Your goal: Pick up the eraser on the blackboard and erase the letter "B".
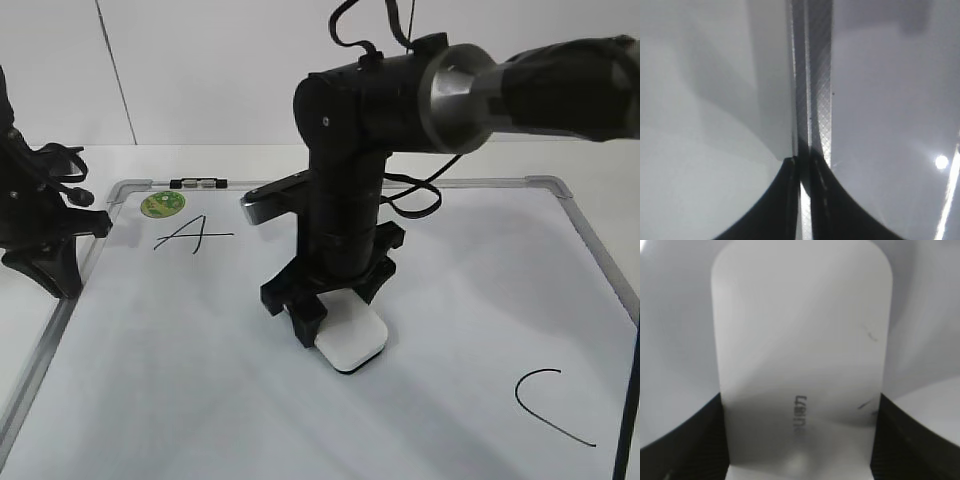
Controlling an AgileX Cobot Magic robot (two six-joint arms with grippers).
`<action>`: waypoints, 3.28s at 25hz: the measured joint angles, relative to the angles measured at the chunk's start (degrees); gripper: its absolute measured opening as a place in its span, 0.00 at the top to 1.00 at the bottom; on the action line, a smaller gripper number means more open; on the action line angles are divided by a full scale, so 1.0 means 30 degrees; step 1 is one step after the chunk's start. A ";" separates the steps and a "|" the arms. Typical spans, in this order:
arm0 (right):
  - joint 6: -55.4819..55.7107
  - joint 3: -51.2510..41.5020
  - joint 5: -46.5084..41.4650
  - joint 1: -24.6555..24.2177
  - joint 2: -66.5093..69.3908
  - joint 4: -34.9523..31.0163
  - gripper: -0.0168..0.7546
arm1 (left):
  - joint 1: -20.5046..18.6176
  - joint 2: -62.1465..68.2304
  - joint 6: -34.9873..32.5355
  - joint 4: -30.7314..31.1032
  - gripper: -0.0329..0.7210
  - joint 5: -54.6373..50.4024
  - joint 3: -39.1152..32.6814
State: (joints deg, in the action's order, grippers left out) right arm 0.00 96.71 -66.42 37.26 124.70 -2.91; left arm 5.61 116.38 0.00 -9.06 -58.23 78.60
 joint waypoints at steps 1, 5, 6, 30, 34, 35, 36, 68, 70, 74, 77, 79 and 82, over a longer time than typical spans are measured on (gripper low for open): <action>-0.0166 0.0000 0.0000 0.0261 0.0000 -0.0285 0.25 | 0.0000 0.0000 0.0000 -0.0005 0.93 0.0000 0.0000; -0.0544 0.0000 -0.0099 0.0818 0.0013 -0.0687 0.25 | 0.0000 0.0000 0.0000 0.0006 0.93 0.0000 0.0000; -0.0538 0.0000 -0.0147 0.0830 0.0013 -0.0687 0.25 | 0.0000 0.0000 0.0000 0.0039 0.93 -0.0013 0.0000; -0.0996 -0.4798 0.3192 -0.0143 -0.5434 -0.0982 0.25 | 0.0000 0.0000 0.0000 0.0039 0.93 -0.0044 0.0000; -0.1629 -0.6337 0.4597 -0.0143 -0.6373 -0.1136 0.25 | 0.0000 0.0000 0.0000 0.0039 0.93 -0.0044 0.0000; -0.1787 -0.6527 0.4826 -0.0143 -0.6373 -0.1278 0.25 | 0.0000 0.0000 0.0000 0.0039 0.93 -0.0044 0.0000; -0.1961 -0.6700 0.5112 -0.0143 -0.6373 -0.1576 0.25 | 0.0000 0.0000 0.0000 0.0039 0.93 -0.0044 0.0000; -0.1346 -0.6195 0.3924 -0.1240 -0.3624 -0.0992 0.25 | 0.0000 0.0000 0.0000 0.0039 0.93 -0.0044 0.0000; -0.1346 -0.6195 0.3924 -0.2160 -0.3624 -0.0992 0.25 | 0.0000 0.0000 0.0000 0.0039 0.93 -0.0044 0.0000; -0.1311 -0.6149 0.3843 -0.3994 -0.3624 -0.0905 0.25 | 0.0000 0.0000 0.0000 0.0039 0.93 -0.0044 0.0000; -0.1282 -0.5967 0.3550 -0.4960 -0.3591 -0.0696 0.25 | 0.0000 0.0000 0.0000 0.0039 0.93 -0.0044 0.0000; -0.1271 -0.5571 0.3150 -0.5045 -0.3415 -0.0429 0.25 | 0.0000 0.0000 0.0000 0.0039 0.93 -0.0044 0.0000; -0.1271 -0.4688 0.2493 -0.4733 -0.3073 -0.0010 0.25 | 0.0000 0.0000 0.0000 0.0039 0.93 -0.0044 0.0000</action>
State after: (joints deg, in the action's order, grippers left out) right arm -3.81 82.65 -58.94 23.06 115.48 -2.94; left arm 5.61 116.38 0.00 -8.94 -58.36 78.60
